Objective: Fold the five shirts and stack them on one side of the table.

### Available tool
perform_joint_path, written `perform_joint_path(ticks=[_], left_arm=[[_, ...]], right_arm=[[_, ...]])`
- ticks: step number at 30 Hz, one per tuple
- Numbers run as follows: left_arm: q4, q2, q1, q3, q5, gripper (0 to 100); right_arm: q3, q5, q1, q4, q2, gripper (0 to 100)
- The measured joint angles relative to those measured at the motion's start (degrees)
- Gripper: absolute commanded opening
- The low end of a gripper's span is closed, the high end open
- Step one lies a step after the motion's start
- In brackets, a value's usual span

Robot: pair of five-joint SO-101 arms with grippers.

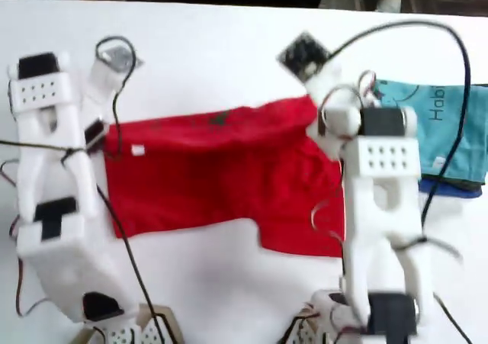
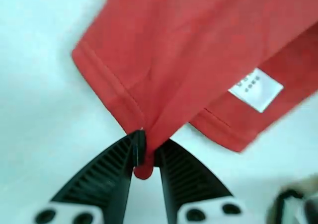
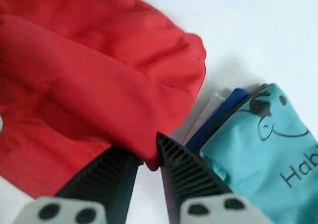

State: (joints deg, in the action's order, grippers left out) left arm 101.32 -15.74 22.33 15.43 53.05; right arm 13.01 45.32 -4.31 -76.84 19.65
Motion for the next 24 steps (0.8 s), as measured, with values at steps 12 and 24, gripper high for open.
perform_joint_path(ticks=[12,24], left_arm=[[-6.59,11.43,-0.53,-33.41,2.99,3],[-17.67,11.43,-0.62,-44.84,2.99,3]], right_arm=[[37.01,12.40,8.09,2.46,29.01,2.1],[51.16,17.05,11.25,12.66,31.30,2.1]])
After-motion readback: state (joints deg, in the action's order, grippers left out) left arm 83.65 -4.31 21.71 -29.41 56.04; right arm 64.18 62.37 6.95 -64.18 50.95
